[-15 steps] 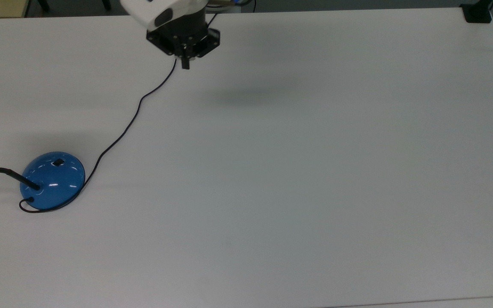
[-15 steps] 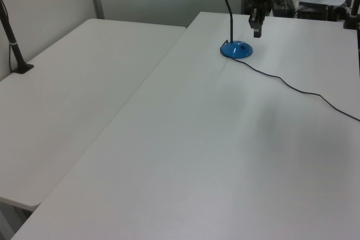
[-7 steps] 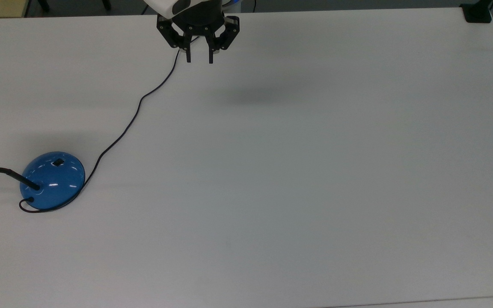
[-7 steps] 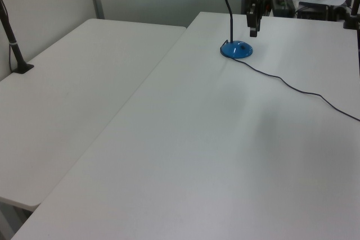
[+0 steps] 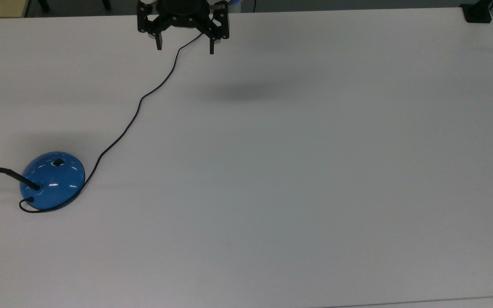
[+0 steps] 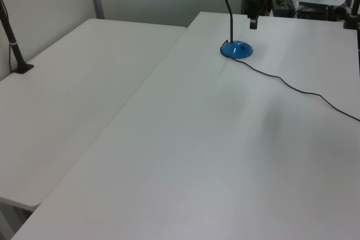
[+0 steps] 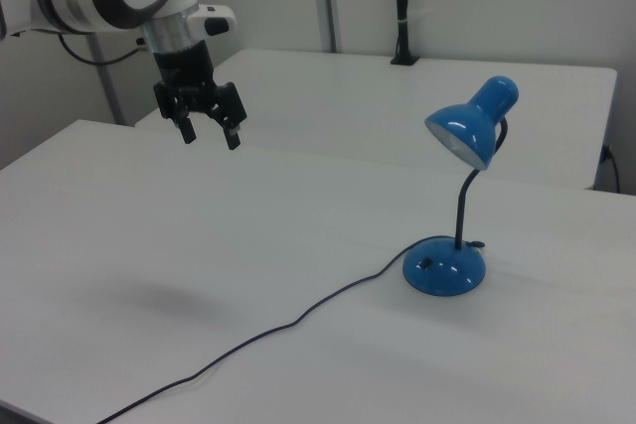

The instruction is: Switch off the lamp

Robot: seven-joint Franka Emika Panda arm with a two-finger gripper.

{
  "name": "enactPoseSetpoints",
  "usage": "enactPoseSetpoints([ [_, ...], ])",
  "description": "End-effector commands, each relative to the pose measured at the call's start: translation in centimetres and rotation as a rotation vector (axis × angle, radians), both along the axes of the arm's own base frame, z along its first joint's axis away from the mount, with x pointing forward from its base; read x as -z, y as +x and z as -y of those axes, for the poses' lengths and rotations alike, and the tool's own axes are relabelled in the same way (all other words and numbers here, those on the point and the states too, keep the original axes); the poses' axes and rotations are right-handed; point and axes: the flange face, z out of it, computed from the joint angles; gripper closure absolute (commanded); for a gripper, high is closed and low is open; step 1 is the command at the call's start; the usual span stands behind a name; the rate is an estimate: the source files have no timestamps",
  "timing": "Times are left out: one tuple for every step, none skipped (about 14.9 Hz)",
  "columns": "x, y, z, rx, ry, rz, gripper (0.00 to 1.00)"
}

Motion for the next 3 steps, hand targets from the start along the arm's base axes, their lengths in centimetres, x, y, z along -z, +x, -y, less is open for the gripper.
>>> enactPoseSetpoints([
  [-1.22,-0.89,0.58,0.018,0.015,-0.003,0.0],
  [-1.27,-1.04,0.59,0.019,0.015,-0.007,0.0],
  [-1.19,-1.21,0.61,0.019,0.014,-0.022,0.0],
])
